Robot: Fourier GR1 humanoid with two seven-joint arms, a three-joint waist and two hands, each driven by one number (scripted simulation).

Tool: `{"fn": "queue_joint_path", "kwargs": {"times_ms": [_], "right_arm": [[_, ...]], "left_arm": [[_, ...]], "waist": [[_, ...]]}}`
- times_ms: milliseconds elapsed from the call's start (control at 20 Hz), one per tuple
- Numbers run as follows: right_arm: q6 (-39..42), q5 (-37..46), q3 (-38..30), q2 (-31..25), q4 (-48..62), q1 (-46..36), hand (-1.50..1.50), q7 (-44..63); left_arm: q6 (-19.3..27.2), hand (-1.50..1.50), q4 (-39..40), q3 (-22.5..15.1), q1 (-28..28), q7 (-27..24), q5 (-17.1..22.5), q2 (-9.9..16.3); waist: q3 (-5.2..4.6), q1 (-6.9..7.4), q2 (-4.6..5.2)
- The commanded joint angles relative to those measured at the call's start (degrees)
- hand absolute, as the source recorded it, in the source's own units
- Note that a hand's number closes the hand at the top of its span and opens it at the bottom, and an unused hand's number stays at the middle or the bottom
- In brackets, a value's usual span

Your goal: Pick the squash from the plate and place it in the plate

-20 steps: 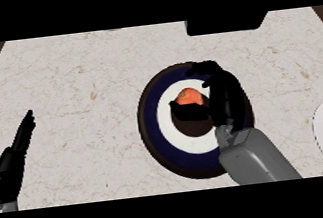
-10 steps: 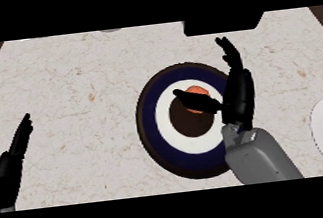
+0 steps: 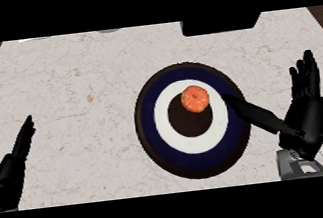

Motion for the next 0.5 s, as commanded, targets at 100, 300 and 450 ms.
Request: {"fn": "queue_joint_path", "kwargs": {"times_ms": [100,300,450], "right_arm": [[4.91,-20.58,-6.24,-3.98,-8.34,15.17,-1.5,-20.77],[15.28,-31.73,-15.06,-5.65,-5.19,20.18,-1.5,-34.06],[22.97,-36.57,-20.16,-6.97,-0.26,23.7,-1.5,-39.94]], "left_arm": [[-0.5,0.0,3.39,1.43,0.68,-3.94,0.08,0.01],[-0.49,0.0,1.41,0.88,-0.2,-0.63,-0.52,-0.42],[-0.85,0.0,-1.84,1.11,0.09,1.12,-0.86,0.03]], "waist": [[0.02,-0.5,0.0],[0.0,-0.42,-0.01],[-0.05,0.02,-0.02]]}}
